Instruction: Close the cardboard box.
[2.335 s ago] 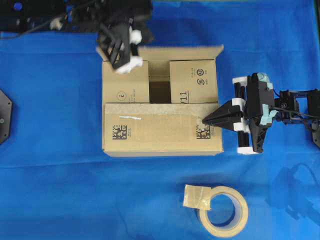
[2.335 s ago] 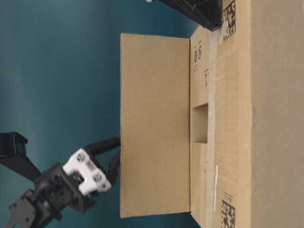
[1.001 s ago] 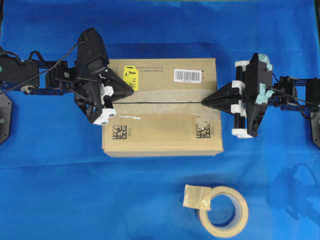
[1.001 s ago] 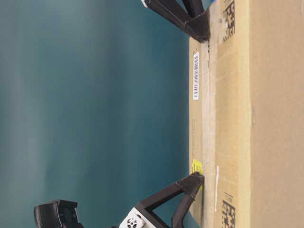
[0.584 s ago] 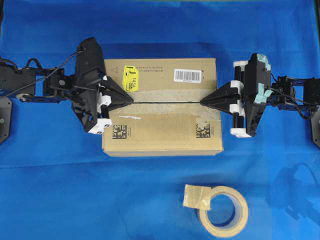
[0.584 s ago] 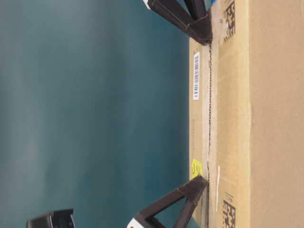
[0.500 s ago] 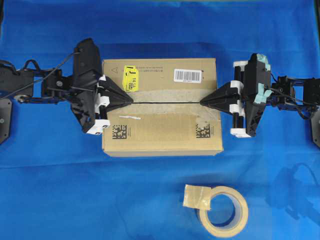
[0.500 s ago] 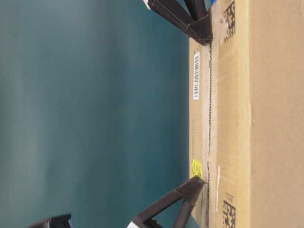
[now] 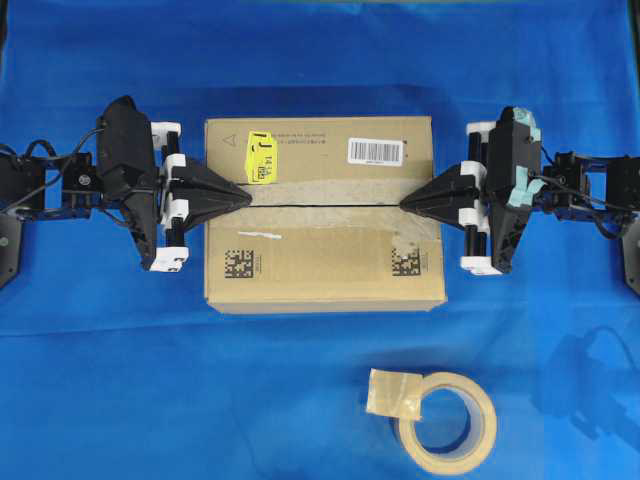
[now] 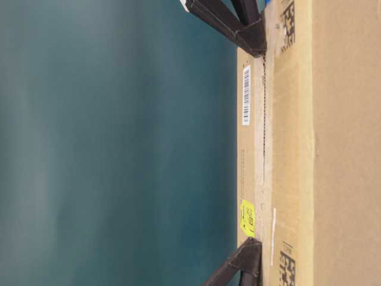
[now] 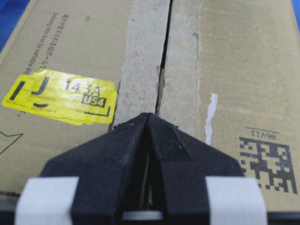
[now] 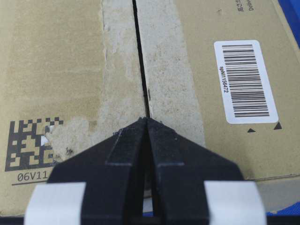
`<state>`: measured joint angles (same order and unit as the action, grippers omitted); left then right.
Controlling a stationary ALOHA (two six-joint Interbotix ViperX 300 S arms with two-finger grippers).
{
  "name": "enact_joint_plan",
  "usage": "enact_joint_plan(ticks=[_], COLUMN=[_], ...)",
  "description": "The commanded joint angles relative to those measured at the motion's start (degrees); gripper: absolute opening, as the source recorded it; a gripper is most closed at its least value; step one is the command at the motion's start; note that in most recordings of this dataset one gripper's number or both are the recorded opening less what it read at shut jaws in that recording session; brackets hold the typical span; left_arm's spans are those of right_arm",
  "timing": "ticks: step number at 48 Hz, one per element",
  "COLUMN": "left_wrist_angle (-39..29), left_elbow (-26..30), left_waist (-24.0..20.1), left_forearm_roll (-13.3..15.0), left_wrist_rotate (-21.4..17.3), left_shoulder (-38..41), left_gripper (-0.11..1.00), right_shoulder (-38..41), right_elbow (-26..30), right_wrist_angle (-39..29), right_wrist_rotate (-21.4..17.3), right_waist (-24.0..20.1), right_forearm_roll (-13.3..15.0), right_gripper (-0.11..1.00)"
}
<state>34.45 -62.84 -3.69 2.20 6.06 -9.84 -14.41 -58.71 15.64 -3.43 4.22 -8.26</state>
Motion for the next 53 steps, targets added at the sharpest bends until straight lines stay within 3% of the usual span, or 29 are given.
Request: enact_joint_plan(ticks=[1, 53], left_wrist_angle=[0.88, 5.01], left_elbow=[0.18, -0.18], left_waist=[0.0, 1.67], left_forearm_roll=[-0.09, -0.09], left_wrist_rotate=[-0.09, -0.09], left_shoulder=[0.26, 0.62], left_gripper=[0.0, 0.0], right_shoulder=[0.0, 0.0], right_elbow=[0.53, 0.53], right_wrist_angle=[0.35, 0.44], right_wrist_rotate=[-0.09, -0.26], right_waist=[0.88, 0.97], right_forearm_roll=[-0.26, -0.26], right_gripper=[0.0, 0.0])
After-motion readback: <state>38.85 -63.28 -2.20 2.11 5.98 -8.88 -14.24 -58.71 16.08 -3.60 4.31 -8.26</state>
